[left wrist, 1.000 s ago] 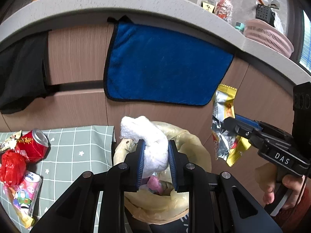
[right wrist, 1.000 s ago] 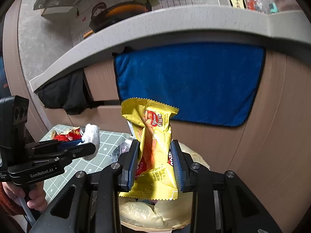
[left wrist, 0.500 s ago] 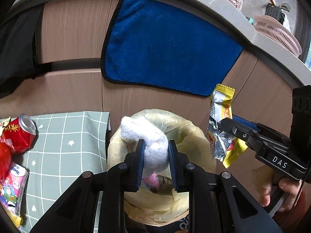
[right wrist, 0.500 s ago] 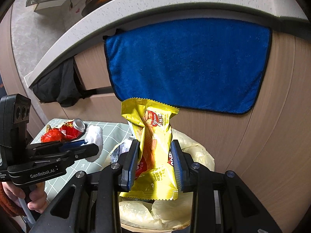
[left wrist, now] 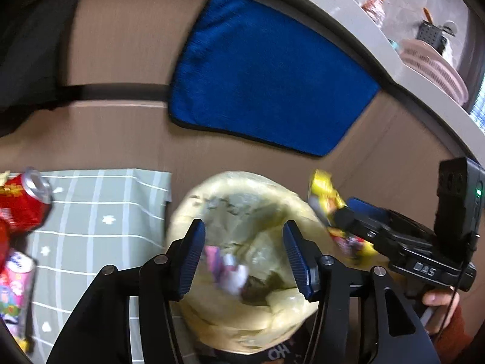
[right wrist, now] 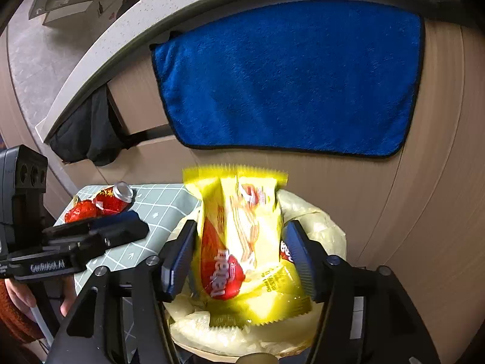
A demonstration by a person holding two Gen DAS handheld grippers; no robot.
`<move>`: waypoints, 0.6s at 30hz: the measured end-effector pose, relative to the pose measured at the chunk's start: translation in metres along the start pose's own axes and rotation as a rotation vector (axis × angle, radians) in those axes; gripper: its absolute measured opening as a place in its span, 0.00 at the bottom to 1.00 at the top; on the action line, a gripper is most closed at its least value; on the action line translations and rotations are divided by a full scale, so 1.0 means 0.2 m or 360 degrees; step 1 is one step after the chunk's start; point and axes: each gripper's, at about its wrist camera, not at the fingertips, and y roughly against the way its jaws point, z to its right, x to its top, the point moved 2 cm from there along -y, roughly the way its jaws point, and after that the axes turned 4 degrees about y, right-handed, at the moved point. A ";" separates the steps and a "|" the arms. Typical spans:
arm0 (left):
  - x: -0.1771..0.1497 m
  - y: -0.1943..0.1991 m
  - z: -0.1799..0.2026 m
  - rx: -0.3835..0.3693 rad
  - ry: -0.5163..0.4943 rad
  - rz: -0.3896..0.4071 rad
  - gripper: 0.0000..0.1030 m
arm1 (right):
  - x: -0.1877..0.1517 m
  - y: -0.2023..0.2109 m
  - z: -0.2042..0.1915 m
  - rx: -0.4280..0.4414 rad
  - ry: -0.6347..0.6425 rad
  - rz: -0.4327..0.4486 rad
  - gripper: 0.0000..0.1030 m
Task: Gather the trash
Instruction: 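Carry the tissue and Nabati pack over the yellow bin and release both, then grasp the red plastic bag with the left tool while the right tool reaches the red can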
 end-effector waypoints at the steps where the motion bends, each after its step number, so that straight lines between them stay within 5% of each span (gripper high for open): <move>1: 0.00 0.02 -0.02 0.0036 0.0006 0.0010 0.53 | 0.00 0.00 -0.01 0.0019 0.0002 0.0001 0.59; 6: 0.01 0.20 -0.16 0.0173 0.0069 0.0088 0.53 | 0.02 0.01 -0.06 0.0033 0.0021 0.0028 0.66; 18: -0.04 0.79 -0.64 0.0456 0.0221 0.0384 0.53 | 0.17 0.15 -0.45 0.0051 0.0221 0.0161 0.65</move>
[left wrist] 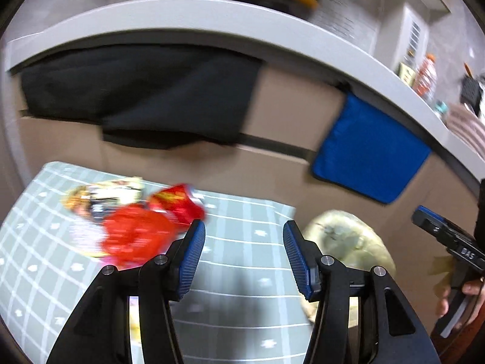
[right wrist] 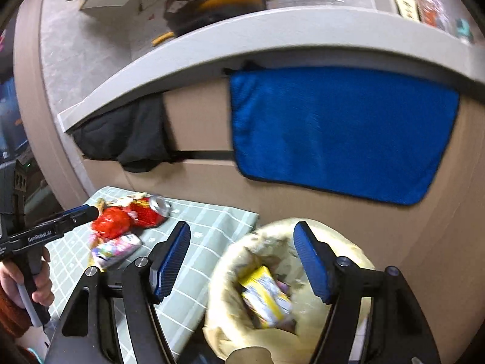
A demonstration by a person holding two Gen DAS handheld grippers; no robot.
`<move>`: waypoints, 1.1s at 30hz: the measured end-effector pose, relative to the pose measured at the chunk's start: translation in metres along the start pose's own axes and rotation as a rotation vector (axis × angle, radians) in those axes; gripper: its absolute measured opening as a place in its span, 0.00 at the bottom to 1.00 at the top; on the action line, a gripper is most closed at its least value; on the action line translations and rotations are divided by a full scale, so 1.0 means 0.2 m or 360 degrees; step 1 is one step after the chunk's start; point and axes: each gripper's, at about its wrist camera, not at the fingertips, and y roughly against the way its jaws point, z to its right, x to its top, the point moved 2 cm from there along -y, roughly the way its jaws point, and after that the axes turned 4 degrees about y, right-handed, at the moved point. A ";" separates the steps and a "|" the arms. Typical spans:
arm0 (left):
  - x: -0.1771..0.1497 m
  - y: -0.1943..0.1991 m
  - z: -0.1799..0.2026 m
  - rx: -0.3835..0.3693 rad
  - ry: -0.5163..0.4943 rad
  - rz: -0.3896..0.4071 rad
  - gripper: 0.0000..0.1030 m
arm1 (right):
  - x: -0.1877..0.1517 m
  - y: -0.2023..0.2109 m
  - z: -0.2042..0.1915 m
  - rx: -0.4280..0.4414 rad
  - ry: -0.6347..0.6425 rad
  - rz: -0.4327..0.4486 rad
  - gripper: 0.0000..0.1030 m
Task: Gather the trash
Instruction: 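Grasp the red plastic bag with the left tool while the right tool reaches the red can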
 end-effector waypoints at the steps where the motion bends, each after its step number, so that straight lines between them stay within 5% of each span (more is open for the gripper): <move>1: 0.01 0.03 -0.07 0.0025 0.0030 0.0018 0.53 | 0.02 0.00 -0.05 0.0021 0.0013 0.0026 0.65; 8: 0.03 0.12 -0.58 0.0115 0.0361 0.0081 0.53 | 0.12 -0.09 -0.35 0.0097 0.0114 0.0059 0.65; 13: -0.03 0.10 -0.76 0.0091 0.0399 0.0046 0.53 | 0.13 -0.24 -0.55 0.0148 0.0169 -0.0007 0.65; 22: -0.09 0.03 -0.87 0.0003 0.0385 -0.0031 0.53 | 0.03 -0.58 -0.88 0.0291 0.0245 -0.0270 0.65; 28: -0.07 -0.13 -0.80 -0.0187 0.0373 -0.0184 0.53 | 0.00 -0.65 -0.90 0.0258 0.0233 -0.0259 0.62; 33: 0.01 -0.34 -0.78 -0.0063 0.0477 -0.0180 0.53 | -0.03 -0.70 -0.80 0.0234 0.0141 -0.0307 0.62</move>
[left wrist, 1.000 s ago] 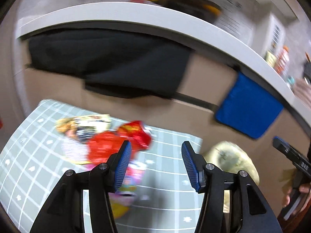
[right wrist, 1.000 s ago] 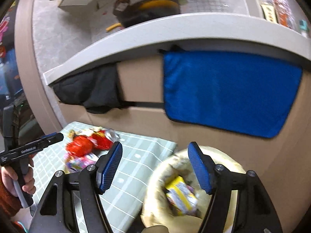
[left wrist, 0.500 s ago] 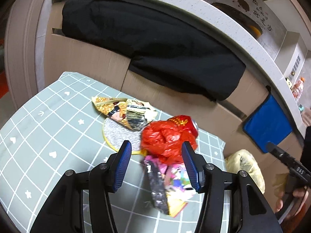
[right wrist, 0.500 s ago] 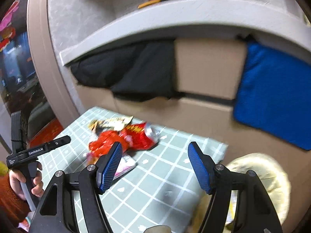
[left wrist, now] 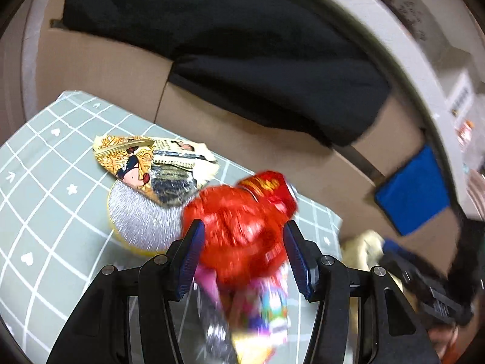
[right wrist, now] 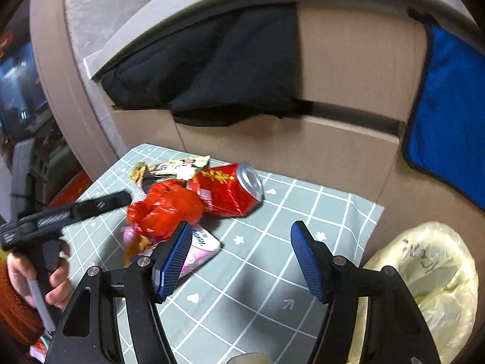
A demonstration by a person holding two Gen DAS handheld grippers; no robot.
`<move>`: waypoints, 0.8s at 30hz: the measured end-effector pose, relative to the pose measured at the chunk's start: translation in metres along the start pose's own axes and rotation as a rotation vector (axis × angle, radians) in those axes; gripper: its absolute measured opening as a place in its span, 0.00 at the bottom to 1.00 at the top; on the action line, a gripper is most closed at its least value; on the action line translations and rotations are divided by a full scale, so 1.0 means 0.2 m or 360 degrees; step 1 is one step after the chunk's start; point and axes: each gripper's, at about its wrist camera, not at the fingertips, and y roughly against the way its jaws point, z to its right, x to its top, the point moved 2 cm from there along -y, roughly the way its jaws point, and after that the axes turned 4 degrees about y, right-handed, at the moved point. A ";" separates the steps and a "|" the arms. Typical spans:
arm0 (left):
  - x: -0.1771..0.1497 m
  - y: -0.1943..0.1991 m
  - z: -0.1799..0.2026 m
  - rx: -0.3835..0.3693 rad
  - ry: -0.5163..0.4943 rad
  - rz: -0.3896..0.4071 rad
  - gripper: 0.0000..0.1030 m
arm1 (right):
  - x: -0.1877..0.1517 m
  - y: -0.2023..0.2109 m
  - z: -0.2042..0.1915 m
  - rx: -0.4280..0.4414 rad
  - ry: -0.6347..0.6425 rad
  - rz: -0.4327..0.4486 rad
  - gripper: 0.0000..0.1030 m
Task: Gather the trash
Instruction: 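Grasp the red plastic bag with the left tool while the right tool reaches the red can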
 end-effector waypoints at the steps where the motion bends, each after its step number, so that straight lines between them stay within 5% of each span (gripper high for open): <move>1: 0.01 -0.04 -0.01 0.0032 0.0031 -0.0009 0.53 | 0.00 0.00 0.02 0.0003 -0.0014 -0.0003 0.62; 5: 0.02 -0.20 -0.04 0.0118 0.0147 -0.0078 0.54 | -0.01 0.00 0.07 0.0001 -0.0032 0.0002 0.62; 13: -0.06 -0.17 0.01 0.0089 0.0058 -0.0234 0.47 | 0.09 -0.21 0.05 0.0111 0.0082 -0.0055 0.63; 15: -0.08 -0.11 0.01 0.0088 0.0011 -0.0228 0.28 | 0.12 -0.31 0.04 0.0133 0.0072 -0.0073 0.63; 16: -0.08 -0.08 0.02 0.0092 -0.0018 -0.0223 0.26 | 0.14 -0.38 0.04 0.0140 0.0061 -0.0087 0.63; 24: -0.09 0.20 -0.16 0.0238 -0.0032 -0.0091 0.26 | 0.25 -0.73 -0.02 0.0119 0.0060 -0.0158 0.63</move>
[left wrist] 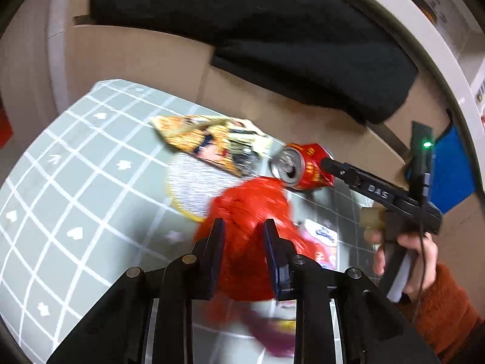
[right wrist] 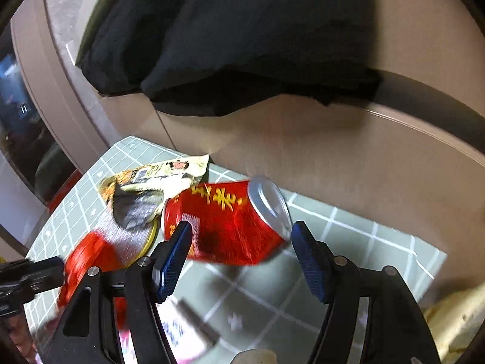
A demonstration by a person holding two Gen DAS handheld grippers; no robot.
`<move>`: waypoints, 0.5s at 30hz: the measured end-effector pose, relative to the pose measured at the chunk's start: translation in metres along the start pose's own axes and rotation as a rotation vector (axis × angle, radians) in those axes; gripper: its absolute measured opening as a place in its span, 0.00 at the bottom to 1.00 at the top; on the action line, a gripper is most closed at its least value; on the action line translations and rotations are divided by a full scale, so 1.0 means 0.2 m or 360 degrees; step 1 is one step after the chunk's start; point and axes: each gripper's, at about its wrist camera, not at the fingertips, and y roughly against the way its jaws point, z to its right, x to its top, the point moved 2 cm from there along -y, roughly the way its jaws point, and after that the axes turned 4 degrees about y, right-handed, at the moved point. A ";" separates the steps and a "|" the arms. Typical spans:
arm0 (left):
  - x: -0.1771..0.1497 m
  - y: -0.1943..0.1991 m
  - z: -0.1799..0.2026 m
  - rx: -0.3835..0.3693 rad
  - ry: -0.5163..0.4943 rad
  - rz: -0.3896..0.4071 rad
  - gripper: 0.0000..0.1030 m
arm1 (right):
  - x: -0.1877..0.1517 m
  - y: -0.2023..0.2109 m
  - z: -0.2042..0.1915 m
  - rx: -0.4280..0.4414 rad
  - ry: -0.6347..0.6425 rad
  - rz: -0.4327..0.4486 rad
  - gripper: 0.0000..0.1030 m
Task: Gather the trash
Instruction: 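Grasp the red plastic bag with the left tool while the right tool reaches the red can, then lift the red bag with the left tool while the right tool grasps and lifts the red can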
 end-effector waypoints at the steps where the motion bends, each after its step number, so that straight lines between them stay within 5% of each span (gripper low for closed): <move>1: 0.01 0.02 -0.03 -0.0012 0.0026 0.0004 0.26 | 0.01 -0.03 0.00 -0.0004 0.0002 -0.0011 0.63; 5: 0.02 0.11 -0.14 -0.0082 0.0134 0.0044 0.31 | 0.05 -0.13 0.03 -0.0036 -0.0029 -0.0062 0.63; 7: 0.02 0.14 -0.17 -0.0109 0.0165 0.0077 0.43 | 0.03 -0.16 0.06 -0.0005 -0.0065 -0.0098 0.62; 10: 0.02 0.15 -0.17 -0.0159 0.0210 0.0088 0.47 | -0.03 -0.15 0.07 0.0104 -0.0113 -0.0150 0.41; 12: 0.01 0.13 -0.15 -0.0177 0.0221 0.0079 0.48 | -0.08 -0.09 0.06 0.0045 -0.0088 -0.0150 0.33; 15: -0.01 0.09 -0.09 -0.0203 0.0198 0.0043 0.50 | -0.16 0.00 0.04 -0.0002 -0.0043 -0.0184 0.29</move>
